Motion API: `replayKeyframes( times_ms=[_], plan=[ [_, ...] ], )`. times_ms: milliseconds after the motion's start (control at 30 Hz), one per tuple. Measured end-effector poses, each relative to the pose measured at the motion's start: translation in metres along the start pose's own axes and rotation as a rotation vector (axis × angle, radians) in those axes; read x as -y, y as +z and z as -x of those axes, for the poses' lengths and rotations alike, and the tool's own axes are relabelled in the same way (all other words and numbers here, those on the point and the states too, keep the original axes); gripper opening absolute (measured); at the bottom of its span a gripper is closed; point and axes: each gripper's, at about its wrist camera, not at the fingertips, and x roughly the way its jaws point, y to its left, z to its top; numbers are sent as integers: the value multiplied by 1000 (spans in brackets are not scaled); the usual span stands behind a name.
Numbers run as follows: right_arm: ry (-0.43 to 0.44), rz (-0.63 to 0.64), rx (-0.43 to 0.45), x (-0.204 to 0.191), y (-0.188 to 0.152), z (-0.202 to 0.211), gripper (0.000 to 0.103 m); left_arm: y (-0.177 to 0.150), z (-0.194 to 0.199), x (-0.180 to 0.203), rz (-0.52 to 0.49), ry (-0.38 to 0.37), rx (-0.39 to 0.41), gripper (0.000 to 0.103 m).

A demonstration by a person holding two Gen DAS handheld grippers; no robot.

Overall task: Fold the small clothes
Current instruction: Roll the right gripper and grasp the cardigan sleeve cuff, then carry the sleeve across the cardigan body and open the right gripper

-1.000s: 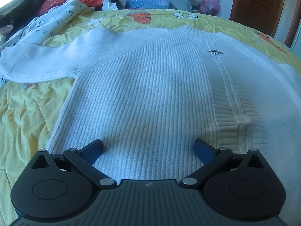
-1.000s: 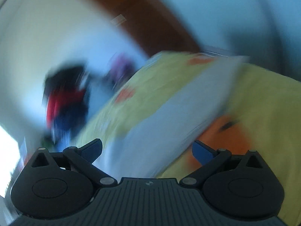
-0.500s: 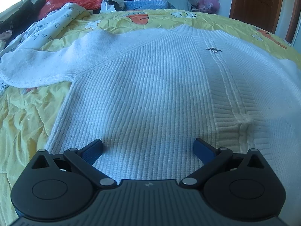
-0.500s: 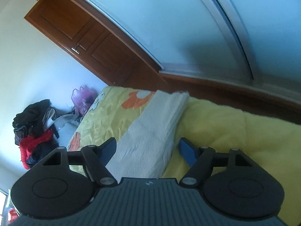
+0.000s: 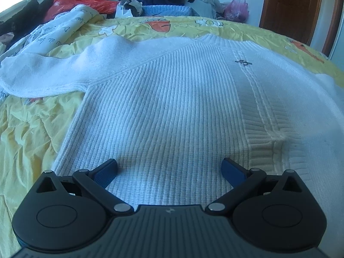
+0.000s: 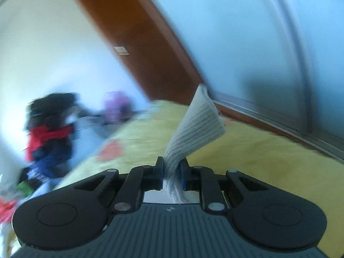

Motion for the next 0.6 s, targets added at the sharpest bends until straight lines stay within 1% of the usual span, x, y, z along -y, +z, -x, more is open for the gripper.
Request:
replayKeyframes(
  times_ms=[100,200,267,367,400,467,500,533,567,600],
  plan=[
    [180,98,-30,-72,-28,13,19,-1,4,-5,17,-21,11,103],
    [341,248,-117,-151,-80,12,19,0,10,-19,77,-80,14,103],
    [403,322,-194,-192,-121,2,18,1,17,-30,122,-111,24,103],
    [444,367,-318,-230,-182,-17,16,0,29,-44,158,-118,63,103],
    [439,401,-342,-239,-200,-19,14,0,32,-48,165,-124,76,103],
    [405,469,-363,-249,-229,-27,14,0,38,-55,186,-150,97,103],
    [388,492,-387,-250,-238,-27,21,2,39,-59,206,-182,94,103],
    [369,502,-411,-253,-243,-28,24,3,38,-63,231,-226,82,103],
    [365,502,-413,-253,-244,-24,25,6,37,-67,263,-283,70,103],
    [380,497,-400,-254,-247,-7,33,8,35,-69,286,-323,66,103]
  ],
)
